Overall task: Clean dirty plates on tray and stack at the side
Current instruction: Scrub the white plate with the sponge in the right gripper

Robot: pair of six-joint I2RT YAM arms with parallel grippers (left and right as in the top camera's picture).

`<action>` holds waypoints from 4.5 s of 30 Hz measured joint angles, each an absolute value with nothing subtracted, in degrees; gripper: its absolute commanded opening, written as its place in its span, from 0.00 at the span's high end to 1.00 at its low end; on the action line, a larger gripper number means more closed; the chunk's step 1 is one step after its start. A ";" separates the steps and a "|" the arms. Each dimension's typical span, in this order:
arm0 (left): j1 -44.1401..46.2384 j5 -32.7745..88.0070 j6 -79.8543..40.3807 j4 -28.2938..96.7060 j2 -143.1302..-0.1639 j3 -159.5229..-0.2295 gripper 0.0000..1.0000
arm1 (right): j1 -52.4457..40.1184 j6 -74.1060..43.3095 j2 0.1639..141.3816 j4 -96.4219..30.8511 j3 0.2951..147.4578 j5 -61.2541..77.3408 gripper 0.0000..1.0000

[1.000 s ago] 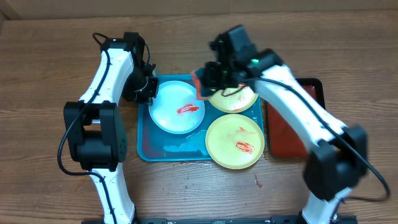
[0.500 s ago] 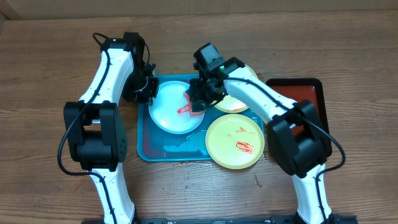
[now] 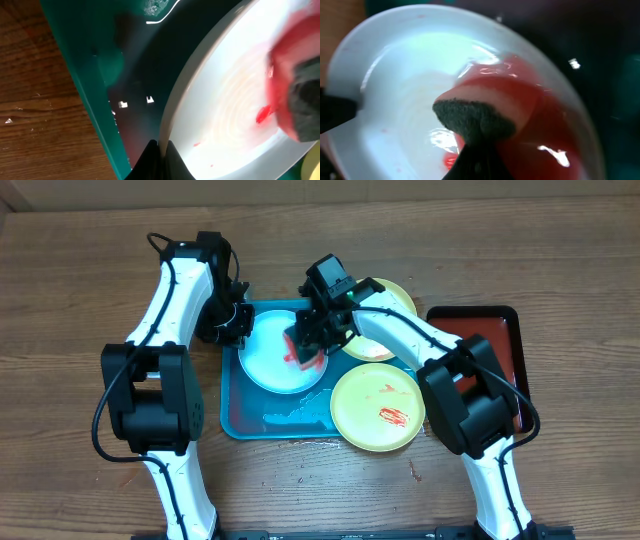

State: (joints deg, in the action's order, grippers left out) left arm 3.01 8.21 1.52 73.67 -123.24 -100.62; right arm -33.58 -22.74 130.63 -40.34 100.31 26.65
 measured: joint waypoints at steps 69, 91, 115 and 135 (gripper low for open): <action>1.39 11.57 0.21 76.49 -123.24 -100.90 0.96 | -34.26 -18.33 134.13 -40.86 106.98 27.03 0.96; 1.50 12.01 0.19 74.89 -123.24 -100.90 0.96 | -36.01 -6.00 134.21 -55.77 107.63 40.29 0.96; 1.50 13.23 -0.03 73.69 -123.24 -100.90 0.96 | -39.33 -16.51 134.21 -53.63 107.63 24.32 0.96; 1.50 14.31 -2.87 66.00 -123.24 -100.92 0.56 | -36.75 -23.29 134.19 -58.48 116.57 6.63 0.96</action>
State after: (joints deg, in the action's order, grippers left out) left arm 1.50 14.31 -2.87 66.00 -123.24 -100.92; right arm -36.75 -23.29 134.19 -58.48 116.57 6.63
